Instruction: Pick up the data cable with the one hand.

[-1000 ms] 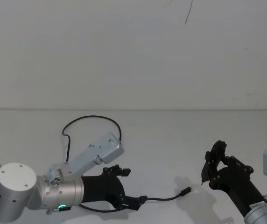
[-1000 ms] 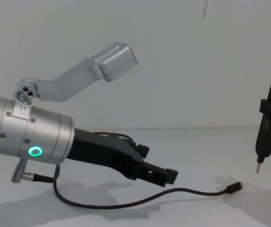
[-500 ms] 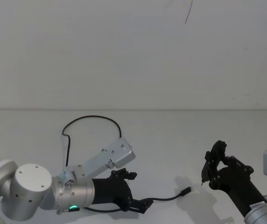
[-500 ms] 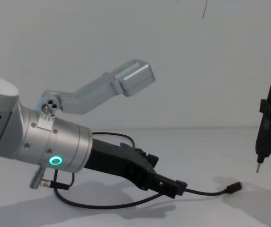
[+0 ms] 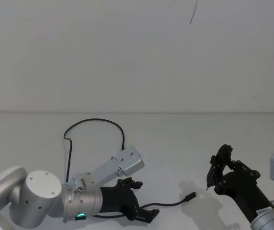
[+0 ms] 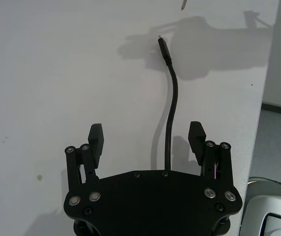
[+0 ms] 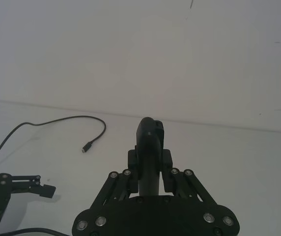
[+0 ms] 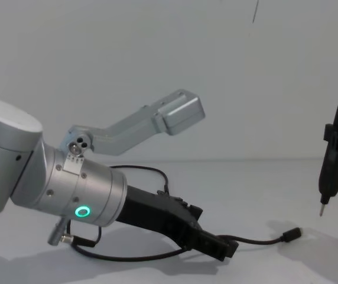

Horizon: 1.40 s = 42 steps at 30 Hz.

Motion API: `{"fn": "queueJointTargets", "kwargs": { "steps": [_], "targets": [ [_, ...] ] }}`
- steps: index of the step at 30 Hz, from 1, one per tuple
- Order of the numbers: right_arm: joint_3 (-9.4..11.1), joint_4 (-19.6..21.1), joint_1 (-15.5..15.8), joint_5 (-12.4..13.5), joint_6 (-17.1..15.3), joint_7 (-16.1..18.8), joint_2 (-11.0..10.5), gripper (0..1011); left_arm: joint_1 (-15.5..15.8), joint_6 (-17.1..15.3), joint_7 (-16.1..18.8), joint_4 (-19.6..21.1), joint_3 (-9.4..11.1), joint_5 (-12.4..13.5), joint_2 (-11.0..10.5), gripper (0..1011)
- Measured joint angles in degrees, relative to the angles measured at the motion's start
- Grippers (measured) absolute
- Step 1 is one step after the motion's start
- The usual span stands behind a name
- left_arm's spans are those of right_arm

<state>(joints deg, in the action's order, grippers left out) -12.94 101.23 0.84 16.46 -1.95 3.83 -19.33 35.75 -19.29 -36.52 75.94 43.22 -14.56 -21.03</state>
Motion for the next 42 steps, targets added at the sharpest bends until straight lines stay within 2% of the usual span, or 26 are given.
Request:
{"fn": "queueJointTargets", "kwargs": {
  "steps": [3,8,12,15,18,22,27,28,36,42],
  "targets": [
    [0.0,0.0,0.0,0.0,0.0,0.0,0.0,263,0.07,-0.12,0.04,-0.32,0.08,0.15,0.21,992],
    [0.0,0.0,0.0,0.0,0.0,0.0,0.0,263,0.16,-0.27,0.07,-0.72,0.18,0.34,0.48,909],
    [0.0,0.0,0.0,0.0,0.0,0.0,0.0,263,0.22,-0.35,0.1,-0.94,0.24,0.45,0.67,776],
    [0.0,0.0,0.0,0.0,0.0,0.0,0.0,263,0.24,-0.4,0.11,-1.06,0.28,0.5,0.74,719],
    [0.0,0.0,0.0,0.0,0.0,0.0,0.0,263,0.25,-0.43,0.13,-1.13,0.29,0.54,0.81,581],
    [0.0,0.0,0.0,0.0,0.0,0.0,0.0,263,0.28,-0.45,0.15,-1.23,0.32,0.58,0.88,499],
    [0.0,0.0,0.0,0.0,0.0,0.0,0.0,263,0.31,-0.49,0.15,-1.33,0.35,0.63,0.95,298],
    [0.0,0.0,0.0,0.0,0.0,0.0,0.0,263,0.31,-0.5,0.15,-1.33,0.36,0.64,0.96,298],
    [0.0,0.0,0.0,0.0,0.0,0.0,0.0,263,0.33,-0.54,0.15,-1.39,0.37,0.71,0.99,62],
    [0.05,0.01,0.03,0.0,0.0,0.0,0.02,263,-0.04,0.08,0.27,-0.65,0.32,1.22,0.54,49]
  ]
}}
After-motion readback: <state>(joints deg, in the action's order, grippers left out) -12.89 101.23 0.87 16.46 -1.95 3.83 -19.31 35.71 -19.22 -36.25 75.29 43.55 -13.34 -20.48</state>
